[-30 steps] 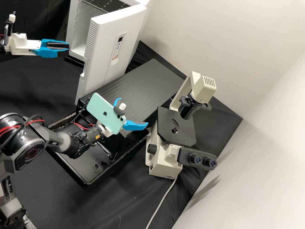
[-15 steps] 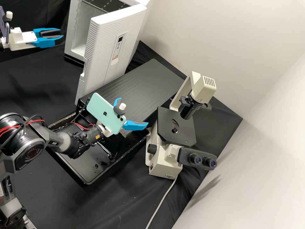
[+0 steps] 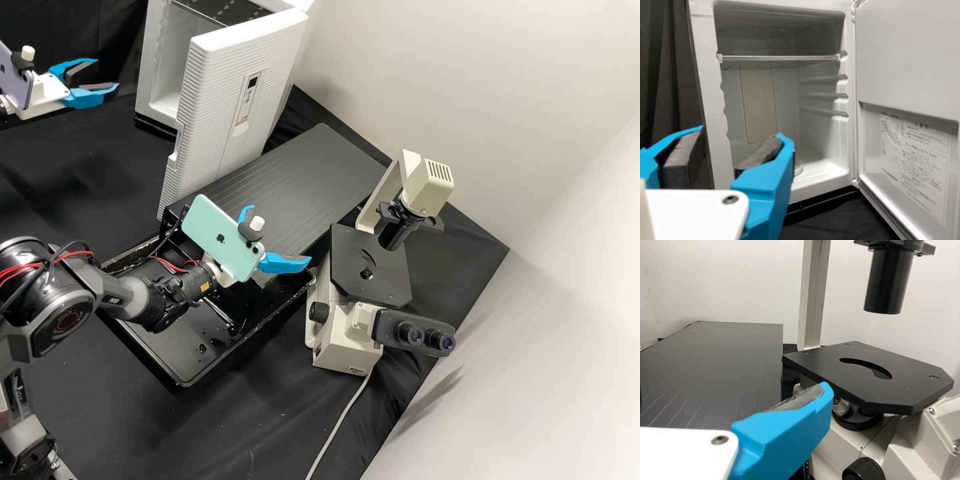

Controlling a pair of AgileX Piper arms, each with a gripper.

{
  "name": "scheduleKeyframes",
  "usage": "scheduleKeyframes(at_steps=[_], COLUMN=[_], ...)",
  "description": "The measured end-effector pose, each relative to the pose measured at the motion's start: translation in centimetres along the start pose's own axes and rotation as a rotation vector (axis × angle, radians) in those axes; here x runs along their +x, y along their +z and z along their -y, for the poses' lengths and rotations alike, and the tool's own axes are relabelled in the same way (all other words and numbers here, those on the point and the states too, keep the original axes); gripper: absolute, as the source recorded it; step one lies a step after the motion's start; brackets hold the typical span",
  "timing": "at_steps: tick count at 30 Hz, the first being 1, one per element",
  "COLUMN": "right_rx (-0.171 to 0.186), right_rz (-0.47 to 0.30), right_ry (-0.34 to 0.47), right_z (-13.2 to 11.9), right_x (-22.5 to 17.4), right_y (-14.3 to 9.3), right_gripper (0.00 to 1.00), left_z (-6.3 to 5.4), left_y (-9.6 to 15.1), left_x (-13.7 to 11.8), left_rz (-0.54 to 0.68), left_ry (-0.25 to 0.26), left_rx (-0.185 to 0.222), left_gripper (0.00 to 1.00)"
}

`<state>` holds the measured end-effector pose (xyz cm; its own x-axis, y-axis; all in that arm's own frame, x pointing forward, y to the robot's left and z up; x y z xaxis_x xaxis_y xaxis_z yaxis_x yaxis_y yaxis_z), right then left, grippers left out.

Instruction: Open the incubator door

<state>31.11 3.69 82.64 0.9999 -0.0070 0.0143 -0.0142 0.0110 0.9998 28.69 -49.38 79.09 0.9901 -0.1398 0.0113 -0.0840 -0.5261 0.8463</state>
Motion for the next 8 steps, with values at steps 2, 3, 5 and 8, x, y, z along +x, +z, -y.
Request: scheduleKeyframes(at_steps=[2, 3, 5, 8], right_rx=[0.0, 0.0, 0.0, 0.0], right_rz=[0.0, 0.0, 0.0, 0.0], right_ry=[0.0, 0.0, 0.0, 0.0], right_z=[0.0, 0.0, 0.0, 0.0], right_x=[0.0, 0.0, 0.0, 0.0], right_y=[0.0, 0.0, 0.0, 0.0], right_gripper=[1.0, 1.0, 1.0, 1.0], left_z=[0.6, 0.9, 1.5, 1.9], left_y=[-0.2, -0.3, -0.4, -0.5], left_x=[0.0, 0.1, 0.2, 0.3], left_rz=[-0.011, -0.018, -0.032, -0.036], left_ry=[-0.017, -0.024, -0.043, -0.055], left_rx=[-0.004, -0.006, -0.009, -0.008], left_gripper=[1.0, 1.0, 1.0, 1.0])
